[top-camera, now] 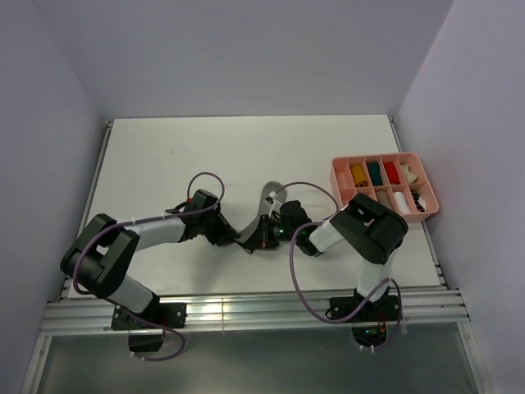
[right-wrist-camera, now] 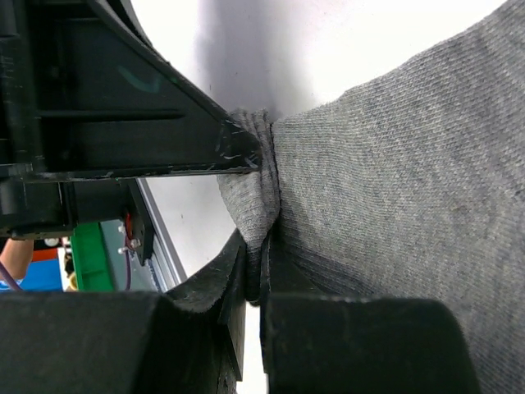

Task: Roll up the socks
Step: Roll the sock at the center of the board.

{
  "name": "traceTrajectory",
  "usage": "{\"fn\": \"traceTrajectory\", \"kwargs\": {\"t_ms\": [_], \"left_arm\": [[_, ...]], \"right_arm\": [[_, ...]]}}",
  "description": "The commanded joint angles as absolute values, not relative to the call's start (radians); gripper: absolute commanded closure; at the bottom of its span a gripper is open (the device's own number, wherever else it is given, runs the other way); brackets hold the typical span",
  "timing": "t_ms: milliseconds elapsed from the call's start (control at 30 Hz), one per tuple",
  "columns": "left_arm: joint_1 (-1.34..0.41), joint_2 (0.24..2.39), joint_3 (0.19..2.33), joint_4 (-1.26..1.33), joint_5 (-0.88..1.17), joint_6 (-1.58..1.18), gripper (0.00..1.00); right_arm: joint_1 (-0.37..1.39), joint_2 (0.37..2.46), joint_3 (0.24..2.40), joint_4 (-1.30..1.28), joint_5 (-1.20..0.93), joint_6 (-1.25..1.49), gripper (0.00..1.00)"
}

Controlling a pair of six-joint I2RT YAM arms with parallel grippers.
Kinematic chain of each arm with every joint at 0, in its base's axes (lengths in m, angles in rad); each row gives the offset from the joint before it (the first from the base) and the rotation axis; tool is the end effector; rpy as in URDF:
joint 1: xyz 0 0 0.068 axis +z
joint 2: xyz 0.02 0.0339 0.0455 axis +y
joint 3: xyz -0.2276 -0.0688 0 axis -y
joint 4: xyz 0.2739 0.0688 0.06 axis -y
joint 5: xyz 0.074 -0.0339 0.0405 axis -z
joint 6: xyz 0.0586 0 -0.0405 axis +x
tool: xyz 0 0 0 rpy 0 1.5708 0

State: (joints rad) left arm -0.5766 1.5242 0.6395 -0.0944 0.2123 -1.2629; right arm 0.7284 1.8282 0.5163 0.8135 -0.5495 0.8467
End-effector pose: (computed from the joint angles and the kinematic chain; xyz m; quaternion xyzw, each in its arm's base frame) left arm 0.2469 -0.1753 0.0580 -0.2909 0.9061 -0.2920 0.0951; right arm 0.2147 0.2325 0.0249 -0.0894 0.8342 0.5130 0.1817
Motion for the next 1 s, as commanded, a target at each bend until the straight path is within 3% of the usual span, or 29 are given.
{"fn": "traceTrajectory", "kwargs": {"t_ms": [0,67,133,200,300,467,667,967], "left_arm": [[-0.581,1.562,0.624,-0.121,0.207,-1.249,0.72],[-0.583,1.563,0.632,-0.126,0.203,-1.243,0.86],[-0.583,1.557,0.649,-0.149,0.186,-1.221,0.97],[-0.583,1.545,0.666,-0.191,0.152,-1.19,1.0],[-0.581,1.528,0.698,-0.228,0.109,-1.144,0.99],[-0.583,1.522,0.749,-0.279,0.074,-1.072,0.99],[-0.583,1.532,0.776,-0.288,0.08,-1.029,1.0],[-0.583,1.548,0.816,-0.325,0.11,-0.901,0.99]], "right_arm": [[0.727,1.773,0.506,0.781,-0.52,0.808,1.0],[0.727,1.75,0.52,0.733,-0.515,0.773,1.0],[0.732,1.703,0.549,0.645,-0.483,0.723,0.88],[0.733,1.651,0.587,0.576,-0.444,0.692,0.72],[0.733,1.582,0.647,0.419,-0.373,0.618,0.62],[0.727,1.548,0.721,0.216,-0.201,0.528,0.6],[0.719,1.658,0.845,0.071,-0.019,0.485,0.64],[0.695,1.89,1.043,0.008,-0.005,0.399,0.64]]}}
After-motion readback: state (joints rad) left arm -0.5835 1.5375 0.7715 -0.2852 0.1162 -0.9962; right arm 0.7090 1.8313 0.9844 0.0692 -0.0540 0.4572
